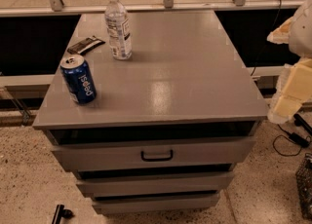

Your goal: Knock pepsi can over

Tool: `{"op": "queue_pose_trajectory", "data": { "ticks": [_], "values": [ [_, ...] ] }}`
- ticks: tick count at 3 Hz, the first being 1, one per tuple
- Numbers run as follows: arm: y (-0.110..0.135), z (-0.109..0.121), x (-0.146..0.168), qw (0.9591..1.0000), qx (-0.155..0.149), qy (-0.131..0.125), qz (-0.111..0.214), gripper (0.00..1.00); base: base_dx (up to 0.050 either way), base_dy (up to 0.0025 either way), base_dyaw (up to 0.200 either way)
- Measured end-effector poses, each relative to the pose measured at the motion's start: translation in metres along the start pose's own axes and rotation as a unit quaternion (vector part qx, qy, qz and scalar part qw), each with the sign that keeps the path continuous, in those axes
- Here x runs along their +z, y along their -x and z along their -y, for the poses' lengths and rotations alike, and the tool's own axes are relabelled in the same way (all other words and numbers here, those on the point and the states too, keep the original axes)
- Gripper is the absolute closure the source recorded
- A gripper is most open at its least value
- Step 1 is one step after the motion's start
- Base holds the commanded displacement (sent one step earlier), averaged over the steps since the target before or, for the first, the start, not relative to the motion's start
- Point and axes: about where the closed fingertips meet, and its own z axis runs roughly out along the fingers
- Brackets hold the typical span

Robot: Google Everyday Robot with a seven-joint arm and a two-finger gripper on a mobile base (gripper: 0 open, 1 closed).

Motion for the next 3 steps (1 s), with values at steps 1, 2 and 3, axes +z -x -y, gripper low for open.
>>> {"op": "queue_pose_trajectory", "data": {
  "ticks": [1, 2, 3],
  "values": [
    [0.0, 0.0, 0.0, 1.0, 0.0, 0.0, 0.0, 0.0, 0.02, 0.00054, 0.062],
    [0.0, 0.0, 0.0, 1.0, 0.0, 0.0, 0.0, 0.0, 0.0, 0.0, 0.0],
    [0.059, -0.009, 0.034, 0.9982, -0.051, 0.028, 0.018, 0.0, 0.0, 0.0, 0.0]
  ]
}}
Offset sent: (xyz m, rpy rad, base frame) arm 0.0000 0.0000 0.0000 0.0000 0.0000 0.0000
